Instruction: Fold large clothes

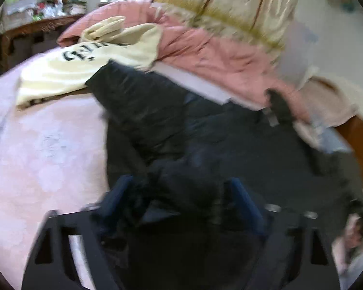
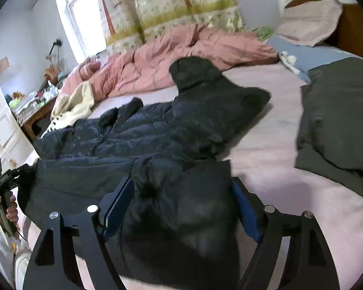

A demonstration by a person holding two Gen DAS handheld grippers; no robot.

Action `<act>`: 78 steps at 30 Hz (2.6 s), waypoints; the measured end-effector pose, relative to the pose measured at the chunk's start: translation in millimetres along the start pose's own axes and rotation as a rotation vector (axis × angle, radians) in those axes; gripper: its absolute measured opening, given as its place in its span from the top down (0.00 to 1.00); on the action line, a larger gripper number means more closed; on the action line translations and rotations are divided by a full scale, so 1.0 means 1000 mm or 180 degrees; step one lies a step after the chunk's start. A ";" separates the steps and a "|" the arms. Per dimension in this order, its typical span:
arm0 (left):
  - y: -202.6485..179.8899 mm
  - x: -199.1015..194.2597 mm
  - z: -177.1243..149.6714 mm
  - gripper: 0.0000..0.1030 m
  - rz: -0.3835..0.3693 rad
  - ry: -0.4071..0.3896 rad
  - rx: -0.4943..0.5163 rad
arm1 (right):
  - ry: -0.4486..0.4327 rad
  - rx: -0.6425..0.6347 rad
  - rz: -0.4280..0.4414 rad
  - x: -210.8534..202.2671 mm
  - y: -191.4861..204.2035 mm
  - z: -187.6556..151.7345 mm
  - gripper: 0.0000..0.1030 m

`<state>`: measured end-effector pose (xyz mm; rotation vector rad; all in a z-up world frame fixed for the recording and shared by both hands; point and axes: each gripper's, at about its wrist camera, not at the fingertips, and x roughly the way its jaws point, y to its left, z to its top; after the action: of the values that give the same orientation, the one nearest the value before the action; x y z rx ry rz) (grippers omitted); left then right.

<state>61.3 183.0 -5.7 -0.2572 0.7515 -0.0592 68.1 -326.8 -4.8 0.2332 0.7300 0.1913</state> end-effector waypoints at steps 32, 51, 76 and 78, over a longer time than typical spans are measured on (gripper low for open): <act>-0.059 0.013 -0.039 0.88 -0.0696 0.0829 0.0394 | 0.0013 0.0295 -0.0427 -0.069 -0.015 -0.033 0.91; -0.047 -0.047 -0.030 0.46 0.0203 0.0043 0.0580 | -0.0497 -0.0387 -0.1696 -0.089 0.028 -0.022 0.26; -0.164 -0.063 0.060 0.00 -0.0355 -0.0954 0.0378 | -0.0311 -0.0285 -0.0915 -0.080 0.059 0.092 0.13; -0.165 -0.044 0.048 0.00 -0.0283 -0.0893 0.0426 | 0.0004 -0.0346 -0.0870 -0.048 0.054 0.103 0.13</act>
<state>68.1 39.8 98.7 -0.1666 0.4546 -0.1537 98.4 -302.5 115.0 0.0284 0.7425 -0.0291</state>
